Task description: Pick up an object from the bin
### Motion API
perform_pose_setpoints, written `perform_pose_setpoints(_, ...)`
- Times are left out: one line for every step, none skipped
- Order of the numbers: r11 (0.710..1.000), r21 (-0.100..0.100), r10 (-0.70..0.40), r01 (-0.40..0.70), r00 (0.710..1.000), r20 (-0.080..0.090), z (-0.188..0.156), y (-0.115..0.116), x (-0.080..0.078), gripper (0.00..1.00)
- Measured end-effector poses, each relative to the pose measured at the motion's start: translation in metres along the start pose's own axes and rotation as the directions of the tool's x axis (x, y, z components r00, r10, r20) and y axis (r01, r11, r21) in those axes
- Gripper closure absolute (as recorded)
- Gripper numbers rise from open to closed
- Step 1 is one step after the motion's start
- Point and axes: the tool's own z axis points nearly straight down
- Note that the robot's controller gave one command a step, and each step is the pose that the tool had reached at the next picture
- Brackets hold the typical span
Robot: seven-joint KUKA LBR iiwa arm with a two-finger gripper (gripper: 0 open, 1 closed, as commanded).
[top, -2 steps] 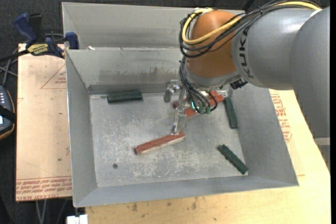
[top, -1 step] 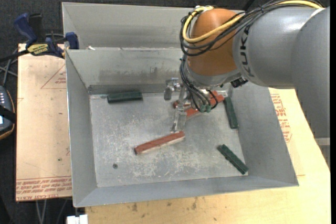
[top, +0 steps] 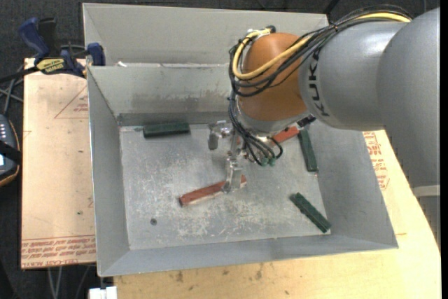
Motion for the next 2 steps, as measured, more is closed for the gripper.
perform_pose_setpoints(1.000,-0.001,0.010,-0.010,1.000,-0.002,-0.007,0.006,0.010,0.00)
perform_pose_setpoints(0.999,-0.001,-0.038,0.038,0.999,-0.004,-0.006,0.016,0.025,0.00)
